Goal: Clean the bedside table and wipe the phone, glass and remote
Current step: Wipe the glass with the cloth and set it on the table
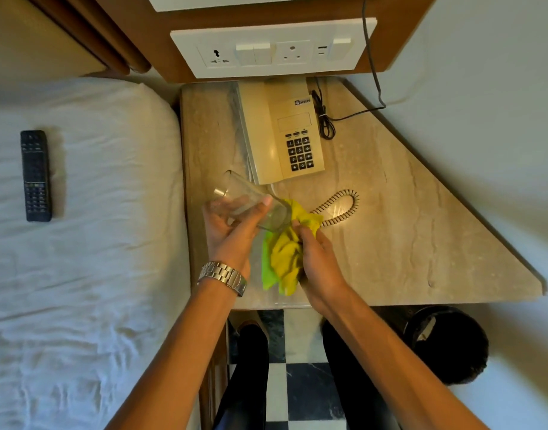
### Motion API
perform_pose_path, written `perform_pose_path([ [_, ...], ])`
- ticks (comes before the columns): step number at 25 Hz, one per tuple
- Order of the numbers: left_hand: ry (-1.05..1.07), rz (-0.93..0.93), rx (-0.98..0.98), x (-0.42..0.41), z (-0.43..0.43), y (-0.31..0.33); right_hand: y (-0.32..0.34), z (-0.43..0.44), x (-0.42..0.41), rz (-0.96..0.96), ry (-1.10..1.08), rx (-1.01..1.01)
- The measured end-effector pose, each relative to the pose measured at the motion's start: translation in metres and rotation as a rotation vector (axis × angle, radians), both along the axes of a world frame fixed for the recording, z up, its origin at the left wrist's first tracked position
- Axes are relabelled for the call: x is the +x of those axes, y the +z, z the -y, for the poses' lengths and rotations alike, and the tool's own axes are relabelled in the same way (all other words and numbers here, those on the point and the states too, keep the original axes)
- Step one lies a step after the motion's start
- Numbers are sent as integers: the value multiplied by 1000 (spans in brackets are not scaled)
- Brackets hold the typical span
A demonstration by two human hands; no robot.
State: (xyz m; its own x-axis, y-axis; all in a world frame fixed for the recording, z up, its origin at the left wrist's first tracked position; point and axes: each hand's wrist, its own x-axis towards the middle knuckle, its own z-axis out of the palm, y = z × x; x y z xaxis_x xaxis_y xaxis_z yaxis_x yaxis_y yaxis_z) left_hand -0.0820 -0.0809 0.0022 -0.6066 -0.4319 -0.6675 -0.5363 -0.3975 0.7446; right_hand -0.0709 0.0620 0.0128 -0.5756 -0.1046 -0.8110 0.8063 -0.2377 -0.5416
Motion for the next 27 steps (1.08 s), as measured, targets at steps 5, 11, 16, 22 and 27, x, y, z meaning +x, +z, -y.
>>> perform_pose_path([
  [5, -25, -27, -474, -44, 69, -30, -18, -37, 25, -346, 652, 296],
  [11, -226, -25, -640, -118, 121, -47, -35, -30, -12, -564, 795, 571],
  [16, -263, -38, -661, -152, 116, -52, -31, -31, -52, -675, 711, 659],
  [22, -85, 182, -673, -152, 92, -48, -49, -52, -106, -570, 652, 769],
  [27, -209, 228, -334, -98, 17, -67, -64, -58, -127, -427, 518, 574],
])
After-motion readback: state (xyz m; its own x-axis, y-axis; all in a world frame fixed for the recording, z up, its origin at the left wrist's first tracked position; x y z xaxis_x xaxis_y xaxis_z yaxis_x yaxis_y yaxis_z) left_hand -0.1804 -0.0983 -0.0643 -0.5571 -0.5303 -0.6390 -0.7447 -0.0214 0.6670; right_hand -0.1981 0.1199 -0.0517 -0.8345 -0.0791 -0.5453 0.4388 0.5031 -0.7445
